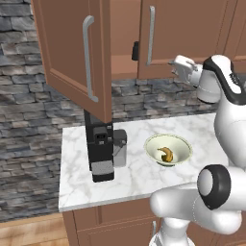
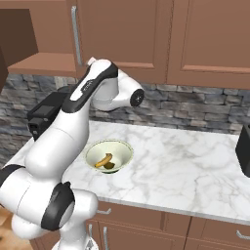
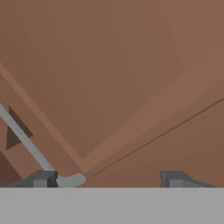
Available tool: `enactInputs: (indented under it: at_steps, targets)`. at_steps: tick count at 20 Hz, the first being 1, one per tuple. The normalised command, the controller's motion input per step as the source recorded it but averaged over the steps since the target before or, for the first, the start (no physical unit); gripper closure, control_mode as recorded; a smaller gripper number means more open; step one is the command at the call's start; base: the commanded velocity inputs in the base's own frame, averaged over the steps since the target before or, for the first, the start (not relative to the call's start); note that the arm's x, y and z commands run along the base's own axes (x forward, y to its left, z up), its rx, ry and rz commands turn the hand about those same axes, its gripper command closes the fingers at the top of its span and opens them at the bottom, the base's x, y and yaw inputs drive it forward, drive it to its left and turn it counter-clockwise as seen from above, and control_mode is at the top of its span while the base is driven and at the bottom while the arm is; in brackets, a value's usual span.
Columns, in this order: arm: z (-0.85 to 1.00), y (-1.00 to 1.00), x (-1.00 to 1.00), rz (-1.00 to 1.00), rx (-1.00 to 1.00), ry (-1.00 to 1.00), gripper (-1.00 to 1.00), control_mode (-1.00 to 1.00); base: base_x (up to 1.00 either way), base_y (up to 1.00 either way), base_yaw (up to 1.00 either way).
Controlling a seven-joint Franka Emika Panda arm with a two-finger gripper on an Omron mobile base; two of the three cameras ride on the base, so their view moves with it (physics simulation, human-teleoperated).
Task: Open the cabinet. Pick the kiwi and banana from the cabinet and place them into the bowl. Then close the cabinet.
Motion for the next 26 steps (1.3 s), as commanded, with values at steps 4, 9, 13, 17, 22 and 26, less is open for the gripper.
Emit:
enactInputs:
  at_steps: [4, 9, 13, 17, 22, 26]
  targets:
    - [0.00, 0.00, -0.19, 0.02, 0.00, -0.03, -1.00, -1.00, 0.00, 0.00, 0.00]
    - [0.03, 0.00, -0.44, 0.04, 0.00, -0.04, -1.00, -1.00, 0.00, 0.00, 0.00]
    - [0.05, 0.00, -0.63, 0.03, 0.00, -0.04, -1.00, -1.00, 0.00, 0.00, 0.00]
    - [0.10, 0.04, -0.60, 0.03, -0.01, -0.02, -1.00, -1.00, 0.00, 0.00, 0.00]
    - [0.10, 0.16, -0.56, 0.04, -0.02, -0.02, -1.00, -1.00, 0.00, 0.00, 0.00]
    - [0.05, 0.31, -0.61, 0.04, -0.04, -0.01, -1.00, -1.00, 0.00, 0.00, 0.00]
